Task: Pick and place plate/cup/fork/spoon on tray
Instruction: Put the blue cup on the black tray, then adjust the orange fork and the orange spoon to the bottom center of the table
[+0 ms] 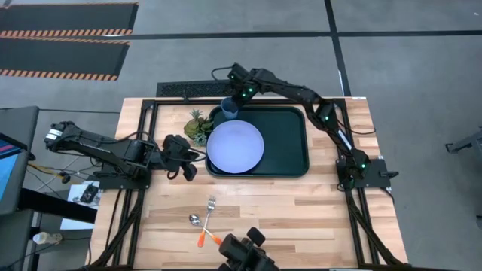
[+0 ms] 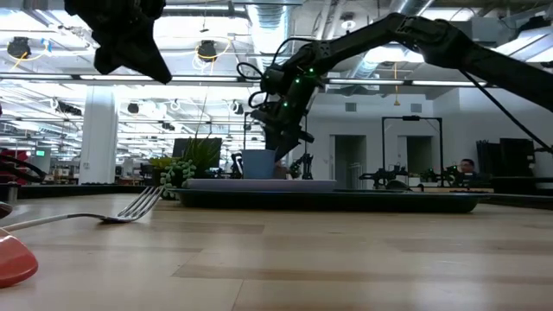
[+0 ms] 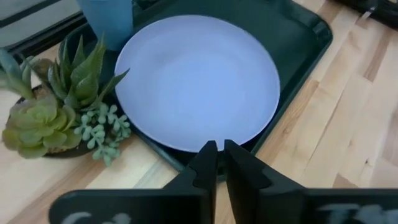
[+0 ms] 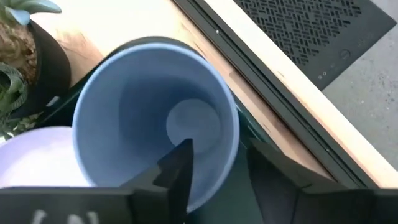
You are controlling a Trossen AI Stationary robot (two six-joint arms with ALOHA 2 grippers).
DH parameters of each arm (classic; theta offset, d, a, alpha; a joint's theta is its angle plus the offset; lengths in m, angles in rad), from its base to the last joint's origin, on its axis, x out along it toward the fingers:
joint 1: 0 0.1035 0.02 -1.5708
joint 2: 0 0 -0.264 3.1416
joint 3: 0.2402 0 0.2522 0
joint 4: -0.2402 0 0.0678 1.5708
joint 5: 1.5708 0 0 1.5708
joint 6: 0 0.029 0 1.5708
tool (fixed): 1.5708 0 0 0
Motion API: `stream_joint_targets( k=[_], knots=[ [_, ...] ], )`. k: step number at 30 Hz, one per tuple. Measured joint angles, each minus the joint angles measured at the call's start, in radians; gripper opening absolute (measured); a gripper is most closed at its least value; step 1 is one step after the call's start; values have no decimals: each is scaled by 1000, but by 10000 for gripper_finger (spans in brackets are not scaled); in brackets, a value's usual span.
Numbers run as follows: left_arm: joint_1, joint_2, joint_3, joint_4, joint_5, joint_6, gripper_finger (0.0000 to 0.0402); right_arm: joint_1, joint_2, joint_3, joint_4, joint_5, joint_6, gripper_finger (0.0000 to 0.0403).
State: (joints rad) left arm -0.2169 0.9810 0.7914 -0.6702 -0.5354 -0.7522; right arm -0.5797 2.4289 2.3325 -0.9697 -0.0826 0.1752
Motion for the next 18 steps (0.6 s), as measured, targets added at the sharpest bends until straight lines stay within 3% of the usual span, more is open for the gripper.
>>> stream_joint_targets(
  k=[6, 12, 18],
  knots=[
    [0, 0, 0, -79, 56, -72, 66, 0, -48, 0, -5, -2, 0, 216],
    [-22, 0, -36, -136, 225, -204, 132, -5, -167, 2, -61, -2, -15, 215],
    [-174, 17, -135, -43, 367, -471, 176, -2, -295, 2, -170, 6, -52, 212]
  ],
)
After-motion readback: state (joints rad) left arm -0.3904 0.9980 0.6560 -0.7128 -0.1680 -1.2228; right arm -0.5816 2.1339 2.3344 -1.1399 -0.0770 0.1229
